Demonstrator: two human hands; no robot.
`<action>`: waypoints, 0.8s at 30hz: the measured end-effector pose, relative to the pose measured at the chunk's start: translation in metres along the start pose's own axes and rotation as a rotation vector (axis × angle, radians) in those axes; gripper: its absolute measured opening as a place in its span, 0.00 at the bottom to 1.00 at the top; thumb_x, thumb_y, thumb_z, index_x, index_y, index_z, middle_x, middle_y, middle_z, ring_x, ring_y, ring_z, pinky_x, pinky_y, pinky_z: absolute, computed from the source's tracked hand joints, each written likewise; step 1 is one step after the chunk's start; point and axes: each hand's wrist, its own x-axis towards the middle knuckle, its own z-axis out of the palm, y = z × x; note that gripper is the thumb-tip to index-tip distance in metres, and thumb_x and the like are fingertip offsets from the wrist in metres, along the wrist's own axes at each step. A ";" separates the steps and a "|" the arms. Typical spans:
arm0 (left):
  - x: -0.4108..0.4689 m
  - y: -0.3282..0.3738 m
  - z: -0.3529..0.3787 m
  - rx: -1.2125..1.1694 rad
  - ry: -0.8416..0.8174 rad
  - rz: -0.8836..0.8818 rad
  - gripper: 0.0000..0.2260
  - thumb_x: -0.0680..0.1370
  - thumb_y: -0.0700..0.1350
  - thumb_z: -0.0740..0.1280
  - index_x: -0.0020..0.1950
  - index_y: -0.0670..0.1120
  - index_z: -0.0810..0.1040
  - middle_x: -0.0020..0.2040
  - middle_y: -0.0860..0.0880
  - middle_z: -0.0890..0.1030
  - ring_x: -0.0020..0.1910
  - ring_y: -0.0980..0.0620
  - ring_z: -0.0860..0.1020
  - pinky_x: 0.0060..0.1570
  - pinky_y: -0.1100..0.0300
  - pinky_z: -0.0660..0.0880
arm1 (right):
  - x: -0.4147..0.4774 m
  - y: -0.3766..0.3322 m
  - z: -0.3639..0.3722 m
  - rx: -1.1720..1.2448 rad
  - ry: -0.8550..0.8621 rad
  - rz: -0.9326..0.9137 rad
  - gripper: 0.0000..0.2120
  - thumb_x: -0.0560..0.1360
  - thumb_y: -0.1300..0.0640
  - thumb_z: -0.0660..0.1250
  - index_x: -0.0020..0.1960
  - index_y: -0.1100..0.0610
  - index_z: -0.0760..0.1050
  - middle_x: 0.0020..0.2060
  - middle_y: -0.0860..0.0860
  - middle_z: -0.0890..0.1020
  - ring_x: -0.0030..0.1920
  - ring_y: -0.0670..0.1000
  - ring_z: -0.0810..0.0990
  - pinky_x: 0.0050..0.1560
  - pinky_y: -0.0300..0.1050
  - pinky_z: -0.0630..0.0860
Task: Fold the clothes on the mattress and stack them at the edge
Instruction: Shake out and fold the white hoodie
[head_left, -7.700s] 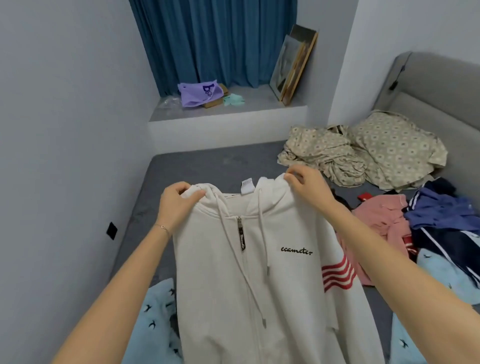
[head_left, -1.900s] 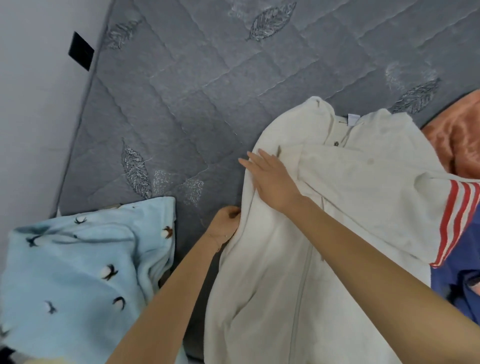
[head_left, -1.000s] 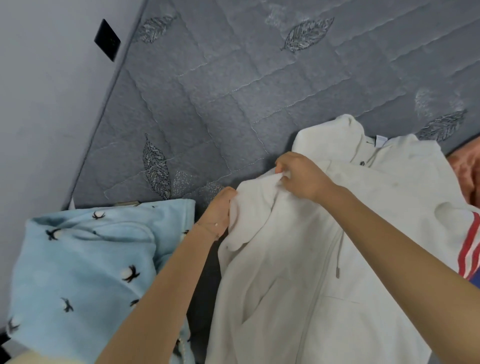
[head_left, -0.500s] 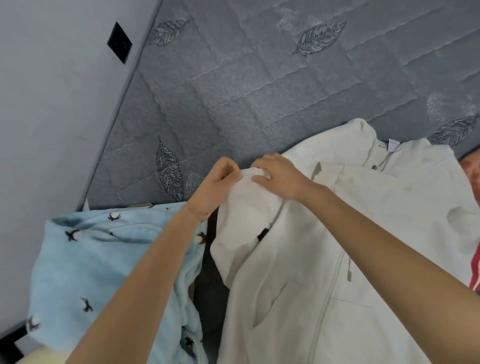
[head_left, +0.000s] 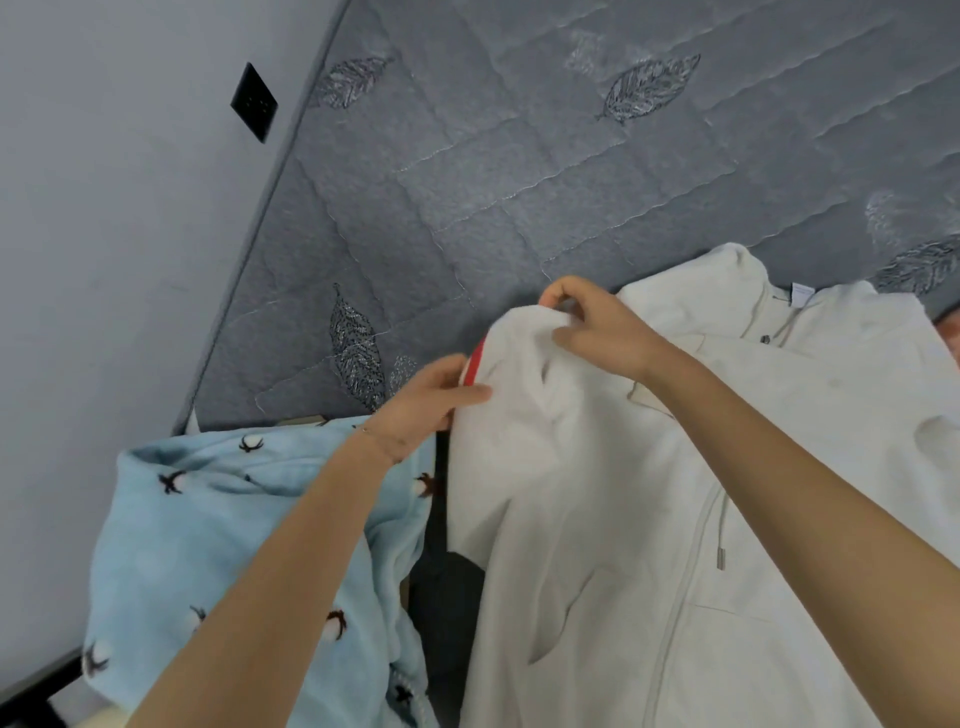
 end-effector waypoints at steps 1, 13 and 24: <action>-0.001 0.010 -0.005 -0.029 0.016 0.041 0.09 0.74 0.34 0.68 0.41 0.47 0.73 0.39 0.52 0.78 0.42 0.54 0.75 0.40 0.59 0.71 | -0.001 -0.007 0.002 0.014 -0.081 -0.014 0.14 0.72 0.70 0.63 0.54 0.57 0.74 0.45 0.46 0.76 0.42 0.34 0.73 0.43 0.26 0.69; -0.011 0.049 -0.036 0.269 -0.064 0.053 0.10 0.78 0.39 0.66 0.55 0.33 0.77 0.50 0.42 0.79 0.48 0.49 0.77 0.52 0.55 0.74 | 0.009 -0.062 0.011 0.018 -0.072 -0.160 0.04 0.75 0.59 0.70 0.42 0.55 0.79 0.34 0.42 0.77 0.37 0.39 0.73 0.43 0.32 0.69; -0.020 0.025 -0.067 0.461 0.033 0.066 0.16 0.74 0.43 0.72 0.60 0.45 0.75 0.55 0.53 0.79 0.53 0.58 0.77 0.52 0.65 0.75 | 0.002 -0.063 -0.005 0.349 0.273 -0.022 0.11 0.77 0.62 0.66 0.37 0.53 0.73 0.36 0.45 0.74 0.36 0.38 0.71 0.41 0.28 0.67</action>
